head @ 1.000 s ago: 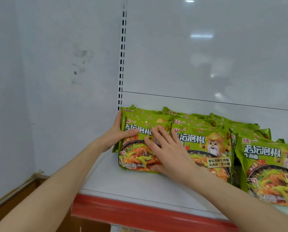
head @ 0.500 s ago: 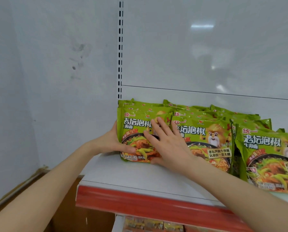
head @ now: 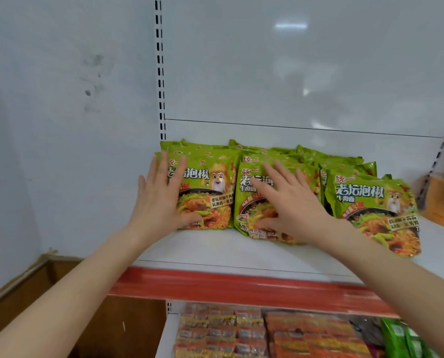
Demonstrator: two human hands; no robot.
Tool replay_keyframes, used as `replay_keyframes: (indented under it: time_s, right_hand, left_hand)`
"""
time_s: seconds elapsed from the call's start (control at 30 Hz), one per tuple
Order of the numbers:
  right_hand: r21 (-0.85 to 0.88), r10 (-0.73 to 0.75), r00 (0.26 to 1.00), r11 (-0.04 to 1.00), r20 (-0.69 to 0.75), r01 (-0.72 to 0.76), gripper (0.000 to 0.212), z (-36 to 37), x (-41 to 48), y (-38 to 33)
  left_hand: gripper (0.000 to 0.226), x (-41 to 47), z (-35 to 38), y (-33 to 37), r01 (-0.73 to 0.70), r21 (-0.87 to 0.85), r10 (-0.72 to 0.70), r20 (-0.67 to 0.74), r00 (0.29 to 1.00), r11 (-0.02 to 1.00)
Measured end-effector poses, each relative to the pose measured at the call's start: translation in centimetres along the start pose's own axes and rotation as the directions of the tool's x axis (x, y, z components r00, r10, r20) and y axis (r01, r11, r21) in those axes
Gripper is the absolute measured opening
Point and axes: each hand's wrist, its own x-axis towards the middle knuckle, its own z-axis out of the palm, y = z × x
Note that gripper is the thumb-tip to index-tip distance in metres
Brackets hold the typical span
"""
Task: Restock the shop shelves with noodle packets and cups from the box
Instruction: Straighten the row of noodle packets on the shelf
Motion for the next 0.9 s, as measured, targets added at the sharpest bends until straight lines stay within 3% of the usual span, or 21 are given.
replay_keyframes:
  time_s: [0.07, 0.2, 0.37, 0.47, 0.67, 0.73, 0.9]
  right_hand:
    - [-0.04, 0.008, 0.995, 0.999, 0.096, -0.004, 0.09, 0.3, -1.5, 1.3]
    - [-0.143, -0.078, 0.994, 0.986, 0.08, 0.089, 0.097, 1.6, -1.2, 1.9]
    - [-0.197, -0.115, 0.993, 0.973, 0.017, 0.116, 0.091, 3.2, -0.2, 2.9]
    - [-0.135, -0.125, 0.992, 0.983, -0.004, 0.123, 0.089, 3.6, -0.6, 3.0]
    - [0.029, -0.12, 0.993, 0.992, -0.021, 0.12, 0.088, 2.3, -1.2, 4.0]
    - [-0.021, -0.09, 0.996, 0.996, -0.013, 0.089, 0.085, 1.8, -1.5, 4.2]
    - [0.064, -0.117, 0.992, 0.991, -0.049, 0.12, 0.077, 1.6, -1.7, 4.2]
  left_hand:
    - [0.105, -0.1, 0.4, 1.9, -0.193, 0.09, 0.19, 0.042, 0.981, 0.977]
    - [0.082, 0.7, 1.7, 3.5, -0.224, 0.144, 0.185, 0.239, 0.953, 0.964]
    - [0.082, 0.6, 1.9, 3.9, -0.197, 0.155, 0.16, 0.225, 0.961, 0.968]
    - [0.086, 0.4, 1.9, 5.0, -0.21, 0.124, 0.185, 0.188, 0.965, 0.97]
    - [0.09, 1.2, 2.8, 8.7, -0.305, 0.176, 0.256, 0.253, 0.933, 0.936]
    - [0.089, 1.4, 3.3, 9.3, -0.298, 0.183, 0.25, 0.246, 0.937, 0.937]
    - [0.086, 1.4, 3.5, 10.2, -0.237, 0.202, 0.19, 0.227, 0.955, 0.95]
